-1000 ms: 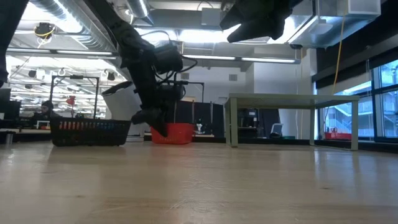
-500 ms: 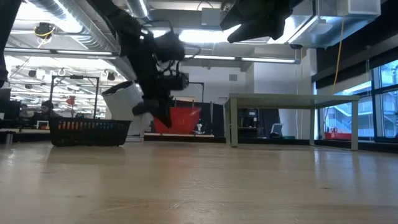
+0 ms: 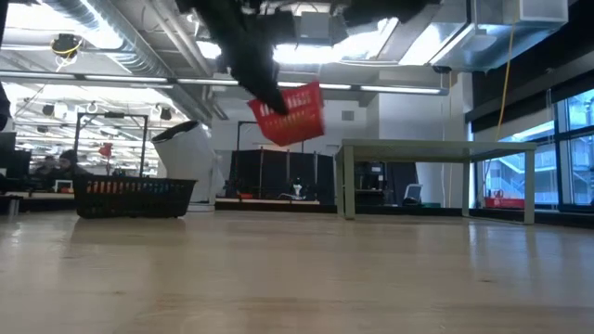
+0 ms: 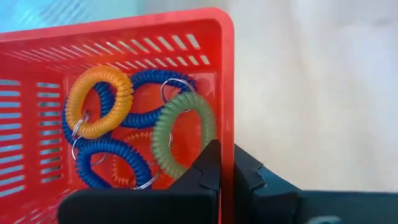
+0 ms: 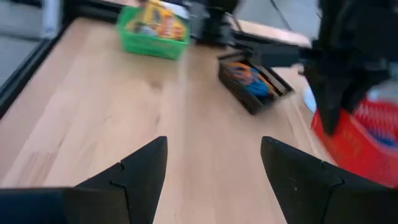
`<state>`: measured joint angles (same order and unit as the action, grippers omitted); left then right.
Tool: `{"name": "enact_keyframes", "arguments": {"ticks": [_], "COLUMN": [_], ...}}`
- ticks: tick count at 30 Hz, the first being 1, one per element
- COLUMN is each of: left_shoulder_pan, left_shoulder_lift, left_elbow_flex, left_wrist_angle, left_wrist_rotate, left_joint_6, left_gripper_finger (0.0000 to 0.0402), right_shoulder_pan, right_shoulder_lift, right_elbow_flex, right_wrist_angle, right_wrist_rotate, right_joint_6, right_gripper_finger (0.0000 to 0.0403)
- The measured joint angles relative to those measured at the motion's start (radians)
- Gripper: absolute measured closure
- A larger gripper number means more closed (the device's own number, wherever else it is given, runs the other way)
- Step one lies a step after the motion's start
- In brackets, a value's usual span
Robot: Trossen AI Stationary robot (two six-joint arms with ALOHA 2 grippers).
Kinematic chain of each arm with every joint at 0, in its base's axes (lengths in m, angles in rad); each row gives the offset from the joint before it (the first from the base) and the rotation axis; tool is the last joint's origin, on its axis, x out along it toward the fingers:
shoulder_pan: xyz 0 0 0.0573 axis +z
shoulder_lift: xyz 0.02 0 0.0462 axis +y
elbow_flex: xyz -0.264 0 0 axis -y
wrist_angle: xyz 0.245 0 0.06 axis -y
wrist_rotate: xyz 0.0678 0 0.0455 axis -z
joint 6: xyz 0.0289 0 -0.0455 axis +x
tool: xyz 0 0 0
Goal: Pick & Place Office Desk Supplies
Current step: Put the red bin on the shelf
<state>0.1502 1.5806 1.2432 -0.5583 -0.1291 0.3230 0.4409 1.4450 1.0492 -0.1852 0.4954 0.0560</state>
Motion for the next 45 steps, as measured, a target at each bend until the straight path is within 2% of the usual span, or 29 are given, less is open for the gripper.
{"name": "enact_keyframes", "arguments": {"ticks": [5,12,16,21,25,30,37,45], "left_shoulder_pan": [-0.145,-0.319,-0.387,-0.446,-0.459,-0.424,-0.355,-0.336], "left_shoulder_lift": [0.000,0.000,0.001,0.065,0.160,0.258,0.340,0.350], "left_elbow_flex": [0.004,0.004,0.003,0.004,0.003,0.003,0.003,0.003], "left_wrist_angle": [-0.009,-0.026,-0.018,0.060,0.167,0.278,0.269,0.270], "left_wrist_rotate": [0.002,-0.001,0.001,-0.007,-0.012,-0.070,-0.088,-0.090], "left_joint_6": [-0.056,-0.052,-0.115,-0.163,-0.155,-0.156,-0.207,-0.206], "left_gripper_finger": [0.0399,0.0399,0.0399,0.0399,0.0399,0.0399,0.0399,0.0378], "right_shoulder_pan": [0.030,0.054,0.054,0.071,0.105,0.132,0.133,0.133], "right_shoulder_lift": [0.007,0.007,0.007,0.007,0.007,0.007,0.007,0.007], "right_elbow_flex": [0.000,0.000,0.000,0.000,0.000,0.000,0.000,0.000], "right_wrist_angle": [0.021,0.020,0.020,0.001,-0.003,-0.030,-0.098,-0.103], "right_wrist_rotate": [-0.014,-0.042,-0.127,-0.127,-0.127,-0.117,-0.113,-0.111], "right_joint_6": [-0.073,-0.150,-0.073,0.007,0.013,0.051,0.162,0.172], "right_gripper_finger": [0.0143,0.0143,0.0143,0.0143,0.0143,0.0143,0.0143,0.0143]}}
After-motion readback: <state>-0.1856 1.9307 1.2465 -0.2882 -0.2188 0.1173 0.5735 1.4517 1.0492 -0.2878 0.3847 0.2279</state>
